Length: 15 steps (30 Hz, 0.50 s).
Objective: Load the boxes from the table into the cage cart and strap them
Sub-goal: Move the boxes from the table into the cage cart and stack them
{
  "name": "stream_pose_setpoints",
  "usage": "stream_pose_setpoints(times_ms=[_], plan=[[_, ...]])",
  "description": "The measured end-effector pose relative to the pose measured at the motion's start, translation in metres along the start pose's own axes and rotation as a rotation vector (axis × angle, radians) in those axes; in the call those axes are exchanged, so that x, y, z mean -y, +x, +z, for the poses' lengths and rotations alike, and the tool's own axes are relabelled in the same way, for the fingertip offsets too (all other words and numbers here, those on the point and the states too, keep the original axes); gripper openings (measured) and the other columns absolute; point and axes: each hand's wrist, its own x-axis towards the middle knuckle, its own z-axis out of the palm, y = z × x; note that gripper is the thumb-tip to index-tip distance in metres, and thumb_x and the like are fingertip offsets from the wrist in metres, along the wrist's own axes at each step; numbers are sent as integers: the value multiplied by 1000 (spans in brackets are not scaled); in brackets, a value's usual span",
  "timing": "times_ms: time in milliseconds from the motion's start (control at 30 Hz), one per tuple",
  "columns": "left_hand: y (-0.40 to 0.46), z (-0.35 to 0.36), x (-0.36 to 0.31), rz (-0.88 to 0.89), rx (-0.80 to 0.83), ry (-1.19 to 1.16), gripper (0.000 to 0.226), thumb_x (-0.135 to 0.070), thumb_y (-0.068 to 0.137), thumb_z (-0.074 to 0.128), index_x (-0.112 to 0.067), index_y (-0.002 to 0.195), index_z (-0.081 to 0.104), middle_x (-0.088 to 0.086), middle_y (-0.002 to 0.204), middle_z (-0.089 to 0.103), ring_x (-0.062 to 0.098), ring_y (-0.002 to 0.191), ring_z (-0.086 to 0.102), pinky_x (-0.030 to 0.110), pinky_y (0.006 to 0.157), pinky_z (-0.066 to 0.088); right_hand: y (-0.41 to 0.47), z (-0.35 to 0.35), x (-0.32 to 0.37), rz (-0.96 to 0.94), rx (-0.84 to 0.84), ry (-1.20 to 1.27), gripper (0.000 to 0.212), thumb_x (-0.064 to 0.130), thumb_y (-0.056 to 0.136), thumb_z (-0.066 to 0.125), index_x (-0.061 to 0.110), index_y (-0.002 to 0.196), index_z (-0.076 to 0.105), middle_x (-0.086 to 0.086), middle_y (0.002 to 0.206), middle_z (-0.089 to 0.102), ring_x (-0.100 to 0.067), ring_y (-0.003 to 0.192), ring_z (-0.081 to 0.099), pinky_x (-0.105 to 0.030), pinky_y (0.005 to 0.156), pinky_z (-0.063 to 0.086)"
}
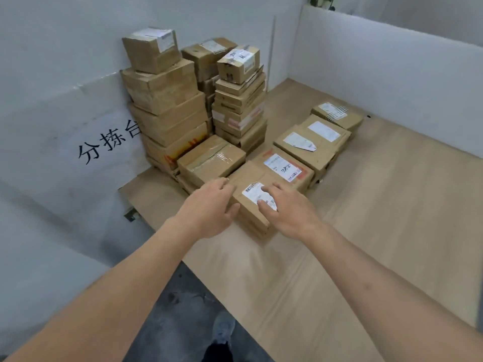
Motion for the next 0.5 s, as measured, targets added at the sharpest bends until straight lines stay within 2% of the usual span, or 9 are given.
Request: stream_pose_setpoints(times_ms=[133,333,400,500], plan=[[55,30,1,64,95,18,48,-43,105,49,-17,145,48,4,151,44,27,137,45,41,107,45,38,20,-32,129,20,24,51,52,104,42,26,147,51,1,153,48,-23,136,49,-44,110,41],[120,81,11,92,257,42,42,-40,103,47,-16,137,47,9,140,44,34,129,46,44,98,45,82,48,-56,269,51,55,45,45,106,46,22,144,53,1,148,49,-26,132,50,-39,106,42],[135,98,15,98,293,50,51,-40,102,46,-18,148,39,13,150,36,38,137,39,45,107,40,95,57,-64,307,63,55,43,43,106,46,21,142,53,0,146,48,-26,132,49,-37,105,41],[149,119,21,102,377,53,70,-46,103,44,-26,164,15,16,167,15,43,152,18,51,121,27,111,74,-76,365,78,53,42,45,103,48,24,140,50,-4,147,44,-29,141,39,-40,110,38]])
